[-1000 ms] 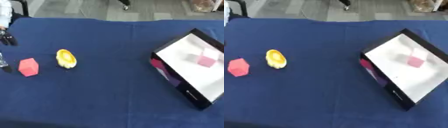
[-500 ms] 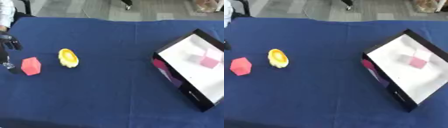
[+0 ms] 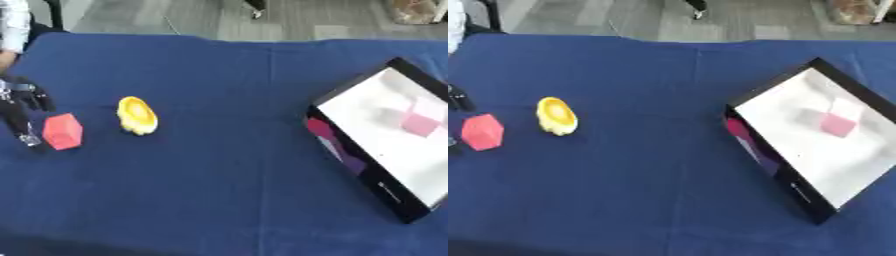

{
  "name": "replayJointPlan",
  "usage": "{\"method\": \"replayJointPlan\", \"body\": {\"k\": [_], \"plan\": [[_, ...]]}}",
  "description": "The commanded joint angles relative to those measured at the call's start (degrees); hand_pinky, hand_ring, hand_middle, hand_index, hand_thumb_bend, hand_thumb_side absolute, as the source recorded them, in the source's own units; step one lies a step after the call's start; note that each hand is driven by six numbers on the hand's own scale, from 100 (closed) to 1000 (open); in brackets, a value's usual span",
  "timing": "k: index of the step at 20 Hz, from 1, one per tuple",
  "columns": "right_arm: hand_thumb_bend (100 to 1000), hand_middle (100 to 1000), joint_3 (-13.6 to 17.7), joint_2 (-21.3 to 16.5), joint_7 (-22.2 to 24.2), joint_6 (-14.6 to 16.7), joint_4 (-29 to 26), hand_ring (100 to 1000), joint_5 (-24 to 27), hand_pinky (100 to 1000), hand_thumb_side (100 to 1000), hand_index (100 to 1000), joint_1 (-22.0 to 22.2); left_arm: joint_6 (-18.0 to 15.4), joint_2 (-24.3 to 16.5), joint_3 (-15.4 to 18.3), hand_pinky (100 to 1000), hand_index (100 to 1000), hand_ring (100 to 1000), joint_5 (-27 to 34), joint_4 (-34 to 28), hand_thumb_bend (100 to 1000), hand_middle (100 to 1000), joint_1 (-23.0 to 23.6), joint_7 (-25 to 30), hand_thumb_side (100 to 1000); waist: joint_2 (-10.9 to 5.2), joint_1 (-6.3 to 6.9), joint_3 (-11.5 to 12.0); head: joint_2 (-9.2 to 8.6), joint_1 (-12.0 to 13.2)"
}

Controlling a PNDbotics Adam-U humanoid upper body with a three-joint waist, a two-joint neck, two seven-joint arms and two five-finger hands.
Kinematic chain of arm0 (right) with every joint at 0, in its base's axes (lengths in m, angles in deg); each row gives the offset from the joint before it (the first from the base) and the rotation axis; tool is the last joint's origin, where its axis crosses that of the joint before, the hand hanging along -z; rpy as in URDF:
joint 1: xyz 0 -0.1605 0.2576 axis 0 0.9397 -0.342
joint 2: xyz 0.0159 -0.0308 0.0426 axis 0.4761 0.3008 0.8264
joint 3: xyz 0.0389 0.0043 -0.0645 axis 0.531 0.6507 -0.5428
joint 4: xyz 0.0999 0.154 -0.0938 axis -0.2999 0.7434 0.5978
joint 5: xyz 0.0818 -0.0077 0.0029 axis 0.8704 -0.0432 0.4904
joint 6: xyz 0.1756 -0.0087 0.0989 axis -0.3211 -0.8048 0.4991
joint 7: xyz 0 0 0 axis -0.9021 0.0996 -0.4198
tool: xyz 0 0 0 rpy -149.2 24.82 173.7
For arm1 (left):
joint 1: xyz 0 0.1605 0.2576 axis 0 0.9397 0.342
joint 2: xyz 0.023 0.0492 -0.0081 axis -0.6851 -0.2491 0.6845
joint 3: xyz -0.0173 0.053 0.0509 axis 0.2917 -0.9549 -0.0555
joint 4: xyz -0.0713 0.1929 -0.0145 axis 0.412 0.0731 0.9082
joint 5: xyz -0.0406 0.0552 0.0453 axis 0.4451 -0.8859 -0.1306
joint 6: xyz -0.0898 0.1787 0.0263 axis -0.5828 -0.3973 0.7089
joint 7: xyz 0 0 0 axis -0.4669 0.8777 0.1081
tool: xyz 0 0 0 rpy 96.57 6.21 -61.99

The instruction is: Pick up the objects with one hand, pass them to the other hand, and then place them into the box on the other side of the table.

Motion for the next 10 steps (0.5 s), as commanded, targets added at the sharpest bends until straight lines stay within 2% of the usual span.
{"method": "replayJointPlan", "body": {"k": [1,10], "plan": [[100,989,0.7,-1.4,0.1,0.3,-0.2,1000,-0.5,1000,275,1000,-0.3,-1.0,-0.6,0.8,875,807,865,-1.7,1.5,820,774,-1.3,-3.2,100,0.22,-0.25,-0.1,-0.09,0.2],[100,988,0.6,-1.1,0.1,0.5,0.0,1000,-1.3,1000,300,1000,-0.2,-3.0,1.7,1.0,853,780,850,-0.3,4.9,790,741,-1.7,-7.8,100,0.39,-0.35,-0.1,-0.09,0.2]]}}
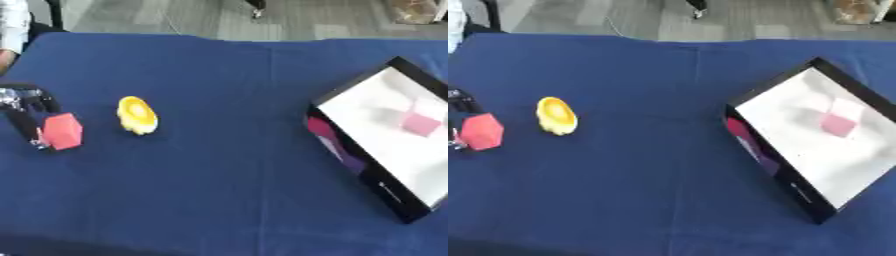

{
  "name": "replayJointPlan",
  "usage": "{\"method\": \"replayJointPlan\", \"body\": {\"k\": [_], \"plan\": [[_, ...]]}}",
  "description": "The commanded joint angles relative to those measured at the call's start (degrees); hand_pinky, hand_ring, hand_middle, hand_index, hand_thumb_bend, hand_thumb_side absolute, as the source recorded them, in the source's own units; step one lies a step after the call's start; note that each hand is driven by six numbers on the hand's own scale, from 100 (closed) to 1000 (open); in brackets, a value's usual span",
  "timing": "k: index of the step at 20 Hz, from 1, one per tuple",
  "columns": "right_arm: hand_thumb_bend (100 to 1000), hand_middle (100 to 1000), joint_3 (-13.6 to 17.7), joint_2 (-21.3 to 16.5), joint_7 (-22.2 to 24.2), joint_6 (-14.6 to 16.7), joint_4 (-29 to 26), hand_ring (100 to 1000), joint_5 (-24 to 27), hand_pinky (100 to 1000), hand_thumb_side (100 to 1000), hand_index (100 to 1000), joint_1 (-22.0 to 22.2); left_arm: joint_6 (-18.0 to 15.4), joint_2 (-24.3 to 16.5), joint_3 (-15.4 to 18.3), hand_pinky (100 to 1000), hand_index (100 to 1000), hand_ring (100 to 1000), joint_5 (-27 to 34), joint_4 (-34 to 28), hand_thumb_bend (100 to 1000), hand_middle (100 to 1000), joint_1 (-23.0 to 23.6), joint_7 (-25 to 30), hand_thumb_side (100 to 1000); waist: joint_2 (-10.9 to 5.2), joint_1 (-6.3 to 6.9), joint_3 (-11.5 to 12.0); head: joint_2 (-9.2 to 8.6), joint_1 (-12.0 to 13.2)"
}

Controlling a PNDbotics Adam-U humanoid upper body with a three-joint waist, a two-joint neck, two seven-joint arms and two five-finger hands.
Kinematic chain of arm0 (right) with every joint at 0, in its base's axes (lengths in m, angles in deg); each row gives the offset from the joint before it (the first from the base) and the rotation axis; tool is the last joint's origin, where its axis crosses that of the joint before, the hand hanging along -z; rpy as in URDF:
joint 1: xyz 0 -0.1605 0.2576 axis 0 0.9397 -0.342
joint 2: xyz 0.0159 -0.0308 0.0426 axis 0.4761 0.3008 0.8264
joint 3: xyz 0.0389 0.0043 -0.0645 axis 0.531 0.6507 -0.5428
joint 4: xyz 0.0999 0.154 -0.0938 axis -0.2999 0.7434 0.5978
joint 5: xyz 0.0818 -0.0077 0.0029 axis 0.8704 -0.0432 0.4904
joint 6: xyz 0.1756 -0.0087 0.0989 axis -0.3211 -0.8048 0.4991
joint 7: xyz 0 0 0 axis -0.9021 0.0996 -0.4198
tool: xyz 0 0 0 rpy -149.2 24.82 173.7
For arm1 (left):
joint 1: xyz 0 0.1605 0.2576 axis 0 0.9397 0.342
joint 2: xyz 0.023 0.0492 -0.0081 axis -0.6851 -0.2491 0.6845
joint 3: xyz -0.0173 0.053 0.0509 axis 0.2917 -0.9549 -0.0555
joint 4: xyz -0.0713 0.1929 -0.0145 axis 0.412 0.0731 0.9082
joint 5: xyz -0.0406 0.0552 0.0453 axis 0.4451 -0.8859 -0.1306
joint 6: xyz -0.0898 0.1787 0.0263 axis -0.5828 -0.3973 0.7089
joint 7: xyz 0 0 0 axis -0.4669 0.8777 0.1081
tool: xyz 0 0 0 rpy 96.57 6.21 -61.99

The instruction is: Pick up the objects with one hand, pass them to the other hand, and then place them into the box on the other side of the table.

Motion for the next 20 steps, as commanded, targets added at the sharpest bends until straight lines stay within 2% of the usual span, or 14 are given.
{"method": "replayJointPlan", "body": {"k": [1,9,12,16,18,20], "plan": [[100,988,0.6,-1.2,0.0,0.3,-0.2,1000,-0.5,1000,301,1000,-0.5,-0.5,-1.0,0.8,853,779,849,1.5,0.2,788,739,-1.2,-1.4,100,0.22,-0.36,-0.1,-0.09,0.2],[100,988,0.4,-0.9,0.2,0.4,0.0,1000,-1.3,1000,320,1000,-0.5,-0.3,0.3,0.4,837,727,836,3.1,0.8,696,712,-1.7,-3.9,100,0.32,-0.33,-0.1,-0.09,0.1],[100,988,0.4,-0.9,0.1,0.3,0.1,1000,-1.4,1000,323,1000,-0.6,-0.2,0.4,0.3,840,712,836,3.2,1.3,702,711,-1.6,-2.5,100,0.31,-0.29,-0.2,-0.09,0.1],[100,988,0.4,-0.9,0.2,0.2,0.2,1000,-1.6,1000,323,1000,-0.4,0.3,0.0,0.4,850,770,848,2.8,1.3,771,738,-1.8,1.0,100,0.28,-0.27,-0.1,-0.09,0.2],[100,988,0.4,-0.8,0.2,0.3,0.2,1000,-1.7,1000,323,1000,-0.4,0.6,-0.2,0.7,849,774,847,2.2,1.2,764,737,-1.9,1.7,100,0.28,-0.28,-0.1,-0.09,0.2],[100,988,0.4,-0.8,0.2,0.4,0.3,1000,-1.9,1000,324,1000,-0.3,0.8,-0.2,1.0,846,756,843,1.6,1.3,719,727,-2.0,1.6,100,0.3,-0.29,-0.1,-0.09,0.3]]}}
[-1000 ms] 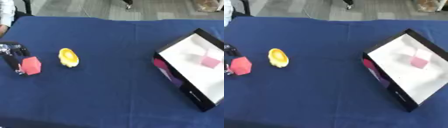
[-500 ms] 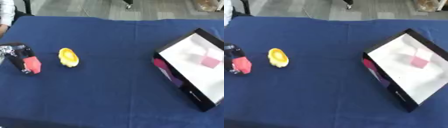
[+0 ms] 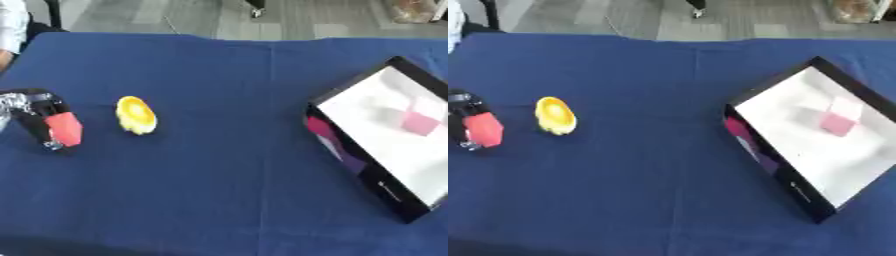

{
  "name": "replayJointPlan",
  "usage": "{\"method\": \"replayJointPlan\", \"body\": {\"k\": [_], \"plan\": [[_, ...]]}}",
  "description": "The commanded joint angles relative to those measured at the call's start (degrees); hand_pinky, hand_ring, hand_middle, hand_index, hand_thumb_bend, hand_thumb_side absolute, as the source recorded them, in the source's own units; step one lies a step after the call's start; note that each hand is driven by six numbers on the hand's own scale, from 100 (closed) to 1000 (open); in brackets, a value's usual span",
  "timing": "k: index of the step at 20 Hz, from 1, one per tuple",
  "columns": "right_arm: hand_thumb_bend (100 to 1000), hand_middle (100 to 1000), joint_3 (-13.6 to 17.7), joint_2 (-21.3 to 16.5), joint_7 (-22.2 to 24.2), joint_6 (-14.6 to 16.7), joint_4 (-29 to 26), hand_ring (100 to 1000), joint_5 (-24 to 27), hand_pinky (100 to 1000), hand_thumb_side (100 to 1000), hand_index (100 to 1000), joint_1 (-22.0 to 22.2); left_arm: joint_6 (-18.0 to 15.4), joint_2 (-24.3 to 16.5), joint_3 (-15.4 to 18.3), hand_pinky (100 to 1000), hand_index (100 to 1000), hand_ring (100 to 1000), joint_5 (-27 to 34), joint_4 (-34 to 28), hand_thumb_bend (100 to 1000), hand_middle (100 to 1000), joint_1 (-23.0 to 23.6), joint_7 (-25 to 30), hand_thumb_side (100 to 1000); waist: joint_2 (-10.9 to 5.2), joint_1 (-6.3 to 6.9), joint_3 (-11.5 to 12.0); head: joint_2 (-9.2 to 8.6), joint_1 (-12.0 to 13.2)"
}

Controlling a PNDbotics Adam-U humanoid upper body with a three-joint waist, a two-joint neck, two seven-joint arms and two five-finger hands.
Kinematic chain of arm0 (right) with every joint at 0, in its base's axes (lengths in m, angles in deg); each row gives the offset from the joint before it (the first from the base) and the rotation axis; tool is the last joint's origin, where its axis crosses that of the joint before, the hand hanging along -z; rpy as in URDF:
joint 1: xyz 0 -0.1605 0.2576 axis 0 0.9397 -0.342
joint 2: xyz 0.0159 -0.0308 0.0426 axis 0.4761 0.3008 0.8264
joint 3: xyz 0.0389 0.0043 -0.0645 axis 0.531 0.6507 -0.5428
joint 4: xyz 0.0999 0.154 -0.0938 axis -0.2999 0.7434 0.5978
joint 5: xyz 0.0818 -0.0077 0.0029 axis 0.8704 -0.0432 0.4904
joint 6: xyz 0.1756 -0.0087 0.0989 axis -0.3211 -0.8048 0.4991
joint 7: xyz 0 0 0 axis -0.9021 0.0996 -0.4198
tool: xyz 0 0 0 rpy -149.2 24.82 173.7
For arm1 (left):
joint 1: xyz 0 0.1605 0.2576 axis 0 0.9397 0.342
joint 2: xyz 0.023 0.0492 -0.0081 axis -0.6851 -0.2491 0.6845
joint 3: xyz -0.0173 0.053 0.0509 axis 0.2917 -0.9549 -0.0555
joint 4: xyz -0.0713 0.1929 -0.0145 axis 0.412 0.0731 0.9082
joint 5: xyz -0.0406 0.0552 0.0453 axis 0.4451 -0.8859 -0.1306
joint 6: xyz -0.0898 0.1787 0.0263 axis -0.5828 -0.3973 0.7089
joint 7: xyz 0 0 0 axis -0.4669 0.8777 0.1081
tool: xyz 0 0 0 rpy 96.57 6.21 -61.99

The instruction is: Pick up the objects with one hand, pass them to the other hand, and then place them into the box on the other side of the table.

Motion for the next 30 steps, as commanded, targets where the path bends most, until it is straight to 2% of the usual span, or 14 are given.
{"method": "replayJointPlan", "body": {"k": [1,8,9,10,14,21,23,24,30], "plan": [[100,988,0.4,-1.3,0.1,0.3,-0.3,1000,-0.5,1000,323,1000,-0.3,0.3,-1.8,1.1,844,743,841,-1.0,-0.1,691,722,-1.3,0.2,100,0.26,-0.3,0.1,-0.09,0.3],[100,988,0.4,-1.3,0.1,0.6,-0.3,1000,-0.8,1000,324,1000,-0.1,0.5,-1.6,1.1,827,593,813,-1.0,0.2,396,666,-1.4,-1.4,100,0.26,-0.35,0.0,-0.09,0.4],[100,988,0.4,-1.3,0.1,0.6,-0.2,1000,-0.9,1000,323,1000,-0.1,0.6,-1.6,1.0,821,563,804,-1.0,0.1,333,651,-1.4,-1.6,100,0.25,-0.35,0.0,-0.09,0.4],[100,987,0.4,-1.3,0.1,0.6,-0.2,1000,-0.9,1000,322,1000,-0.1,0.7,-1.7,1.0,818,550,800,-0.9,-0.1,312,645,-1.4,-1.6,100,0.23,-0.34,0.0,-0.09,0.3],[100,987,0.4,-1.5,0.1,0.8,-0.2,1000,-0.9,1000,320,1000,-0.1,1.8,-3.1,1.6,805,524,781,-0.5,-3.5,279,623,-1.6,-2.6,100,0.13,-0.32,0.0,-0.09,0.1],[100,988,0.4,-1.8,0.0,0.7,-0.2,1000,-0.3,1000,320,1000,-0.3,5.8,-6.5,2.7,794,529,765,-0.1,-17.2,274,606,-2.0,-4.8,100,-0.12,-0.28,0.3,-0.09,-0.6],[100,989,0.4,-1.9,0.1,0.7,-0.3,1000,0.0,1000,343,1000,-0.4,6.9,-6.6,2.9,789,530,758,0.4,-20.8,254,600,-2.3,-5.5,100,-0.2,-0.29,0.3,-0.09,-0.8],[100,989,0.4,-1.9,0.2,0.7,-0.4,1000,0.2,1000,317,1000,-0.5,7.5,-6.5,3.0,788,532,755,0.8,-22.3,236,595,-2.5,-5.9,100,-0.24,-0.3,0.3,-0.09,-0.9],[100,988,0.6,-2.5,0.2,0.7,-1.2,1000,1.9,1000,306,1000,-1.2,10.8,-4.5,2.3,775,533,740,5.3,-30.2,151,577,-3.2,-10.0,100,-0.42,-0.35,0.2,-0.09,-2.1]]}}
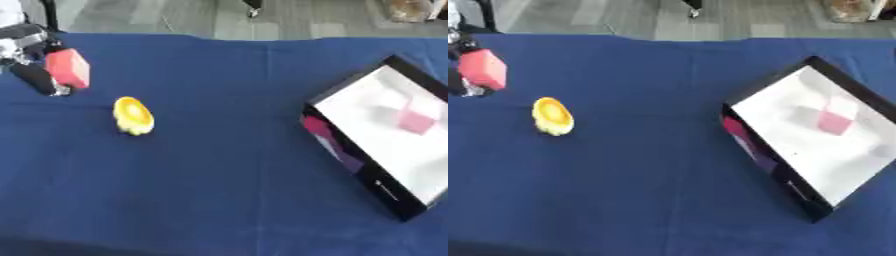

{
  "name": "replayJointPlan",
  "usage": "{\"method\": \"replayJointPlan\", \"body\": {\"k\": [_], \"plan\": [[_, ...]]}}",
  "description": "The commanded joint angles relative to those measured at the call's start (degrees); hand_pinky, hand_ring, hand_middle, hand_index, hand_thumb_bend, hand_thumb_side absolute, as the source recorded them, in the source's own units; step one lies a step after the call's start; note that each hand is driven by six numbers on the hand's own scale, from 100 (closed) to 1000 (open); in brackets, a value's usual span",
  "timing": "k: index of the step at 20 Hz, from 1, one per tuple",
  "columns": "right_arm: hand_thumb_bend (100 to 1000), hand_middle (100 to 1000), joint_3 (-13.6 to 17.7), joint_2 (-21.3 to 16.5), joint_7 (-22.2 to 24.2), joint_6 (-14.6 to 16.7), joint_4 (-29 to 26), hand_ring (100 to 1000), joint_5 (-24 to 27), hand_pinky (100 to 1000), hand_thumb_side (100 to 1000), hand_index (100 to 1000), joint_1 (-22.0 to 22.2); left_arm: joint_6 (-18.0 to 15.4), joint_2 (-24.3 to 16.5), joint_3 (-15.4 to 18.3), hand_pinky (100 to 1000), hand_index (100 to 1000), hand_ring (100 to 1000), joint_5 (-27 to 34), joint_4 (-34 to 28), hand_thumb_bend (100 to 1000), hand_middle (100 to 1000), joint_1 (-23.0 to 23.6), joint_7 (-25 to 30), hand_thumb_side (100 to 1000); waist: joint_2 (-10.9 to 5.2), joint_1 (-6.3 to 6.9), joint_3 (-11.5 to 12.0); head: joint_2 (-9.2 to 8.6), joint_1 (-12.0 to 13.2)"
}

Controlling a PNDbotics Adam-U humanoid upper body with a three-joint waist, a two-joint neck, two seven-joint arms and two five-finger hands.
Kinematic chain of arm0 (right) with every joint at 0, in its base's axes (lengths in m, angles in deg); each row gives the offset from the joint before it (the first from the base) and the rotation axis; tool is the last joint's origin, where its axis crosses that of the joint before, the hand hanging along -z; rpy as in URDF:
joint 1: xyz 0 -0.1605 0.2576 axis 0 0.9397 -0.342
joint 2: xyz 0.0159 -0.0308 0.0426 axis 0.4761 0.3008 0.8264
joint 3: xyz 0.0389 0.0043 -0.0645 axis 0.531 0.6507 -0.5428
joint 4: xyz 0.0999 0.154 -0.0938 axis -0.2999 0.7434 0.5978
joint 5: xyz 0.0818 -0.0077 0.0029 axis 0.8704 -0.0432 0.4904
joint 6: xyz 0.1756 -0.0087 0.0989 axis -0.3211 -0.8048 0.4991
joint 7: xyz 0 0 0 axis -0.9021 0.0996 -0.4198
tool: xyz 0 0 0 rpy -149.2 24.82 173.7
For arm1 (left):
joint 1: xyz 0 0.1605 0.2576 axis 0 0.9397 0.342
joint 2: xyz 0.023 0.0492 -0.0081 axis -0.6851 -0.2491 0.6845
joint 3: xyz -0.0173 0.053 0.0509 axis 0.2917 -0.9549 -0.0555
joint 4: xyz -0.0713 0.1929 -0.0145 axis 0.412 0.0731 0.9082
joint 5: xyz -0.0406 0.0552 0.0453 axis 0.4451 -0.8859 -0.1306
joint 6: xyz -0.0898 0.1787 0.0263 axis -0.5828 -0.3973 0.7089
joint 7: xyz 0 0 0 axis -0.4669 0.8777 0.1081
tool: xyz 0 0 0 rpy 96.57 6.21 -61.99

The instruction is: Pick up the objects with one hand, pass them to the other hand, and then place them into the box on the other side of the table.

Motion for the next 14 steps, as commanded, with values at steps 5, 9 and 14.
{"method": "replayJointPlan", "body": {"k": [5,9,14], "plan": [[100,988,0.5,-2.7,0.1,-0.1,-2.8,1000,2.8,1000,283,1000,-2.0,4.8,3.6,-0.7,763,533,736,4.8,-7.1,100,564,-2.3,-6.0,100,-0.65,-0.47,0.0,-0.09,-1.5],[100,987,-0.6,-3.0,0.7,0.2,-5.0,1000,4.0,1000,227,1000,-4.0,6.8,9.4,-1.7,755,533,731,4.5,-6.8,100,554,-3.5,-10.0,100,-0.87,-0.62,0.0,-0.09,-2.0],[100,988,-3.3,-3.0,2.5,0.8,-7.5,1000,3.7,1000,160,1000,-7.5,7.1,16.7,-3.1,752,534,730,3.7,-3.8,100,546,-4.0,-15.1,100,-1.0,-0.8,0.0,-0.1,-2.7]]}}
